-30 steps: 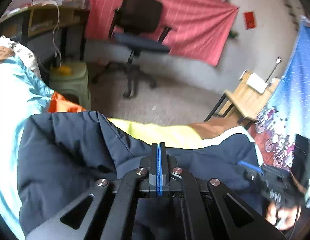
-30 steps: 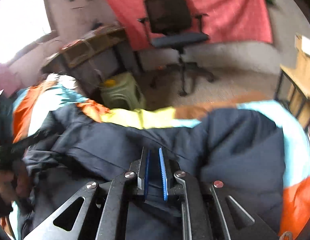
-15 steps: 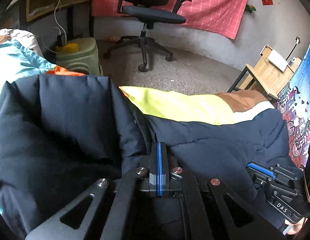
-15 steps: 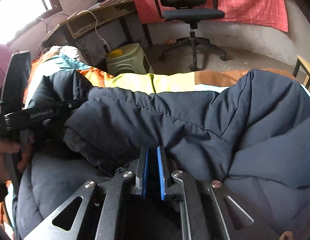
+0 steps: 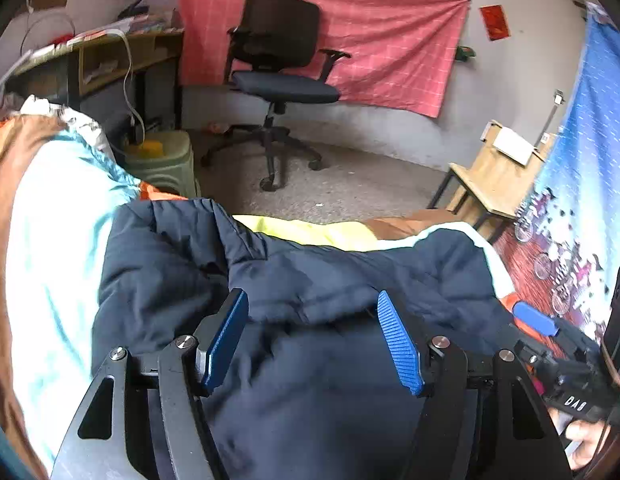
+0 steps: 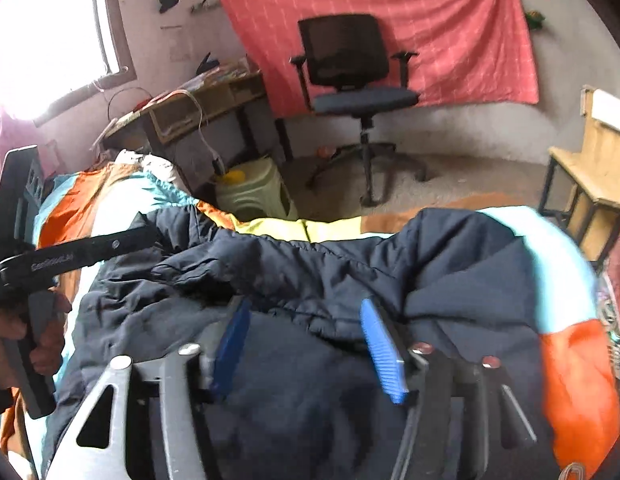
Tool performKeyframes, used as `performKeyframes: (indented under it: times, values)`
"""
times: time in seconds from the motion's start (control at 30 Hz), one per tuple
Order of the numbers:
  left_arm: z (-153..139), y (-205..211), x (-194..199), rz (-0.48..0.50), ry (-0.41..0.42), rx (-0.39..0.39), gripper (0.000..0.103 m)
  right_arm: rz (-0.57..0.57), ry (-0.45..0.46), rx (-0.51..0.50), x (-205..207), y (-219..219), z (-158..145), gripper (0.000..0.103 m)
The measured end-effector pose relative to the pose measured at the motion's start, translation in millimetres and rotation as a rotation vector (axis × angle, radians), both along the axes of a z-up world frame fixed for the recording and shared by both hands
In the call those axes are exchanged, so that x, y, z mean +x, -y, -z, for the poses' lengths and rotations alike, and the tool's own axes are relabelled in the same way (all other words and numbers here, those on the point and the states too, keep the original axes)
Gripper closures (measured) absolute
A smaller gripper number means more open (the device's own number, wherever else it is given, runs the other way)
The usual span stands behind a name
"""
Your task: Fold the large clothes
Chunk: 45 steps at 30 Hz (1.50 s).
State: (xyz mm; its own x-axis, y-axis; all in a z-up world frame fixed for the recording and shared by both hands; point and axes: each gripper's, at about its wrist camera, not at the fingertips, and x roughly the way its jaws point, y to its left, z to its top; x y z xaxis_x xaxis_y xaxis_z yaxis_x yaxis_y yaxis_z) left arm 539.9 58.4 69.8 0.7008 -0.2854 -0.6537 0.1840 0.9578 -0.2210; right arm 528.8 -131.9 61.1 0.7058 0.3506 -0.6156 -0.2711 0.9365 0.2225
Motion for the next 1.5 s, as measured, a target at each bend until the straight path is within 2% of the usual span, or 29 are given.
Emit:
performKeyframes:
  times: [0.13,0.27,0.4,0.5,0.63,0.83,0.97,1.2,1.37,1.5]
  values:
    - [-23,4,-50,-0.007,0.053,0.022,0.013,0.051,0.012,0.019,-40,7,-27,0.024]
    - [-40,7,-90,0.010,0.096,0.021,0.007,0.094,0.030,0.003,-83,10,-54,0.015]
    - [-52,15,-132,0.037,0.138,0.057,0.002,0.125,0.050,-0.015,-124,10,-76,0.009]
    - [-54,16,-160,0.036,0.166,0.076,0.002,0.137,0.061,-0.007,-152,10,-87,0.002]
    - [-46,15,-195,0.035,0.172,0.086,0.002,0.143,0.067,-0.005,-183,12,-90,0.001]
    - [-24,19,-250,0.029,0.202,0.119,0.002,0.158,0.099,-0.029,-231,18,-69,0.000]
    - [-12,32,-284,0.059,0.206,0.123,0.002,0.183,0.102,-0.043,-265,22,-53,0.000]
    - [0,48,-325,0.108,0.223,0.104,0.002,0.244,0.126,-0.046,-321,29,-45,0.000]
    - [4,59,-348,0.126,0.211,0.125,0.002,0.306,0.146,-0.041,-356,35,-47,0.000]
    - [5,63,-365,0.114,0.213,0.143,0.002,0.298,0.174,-0.069,-379,31,-52,0.000]
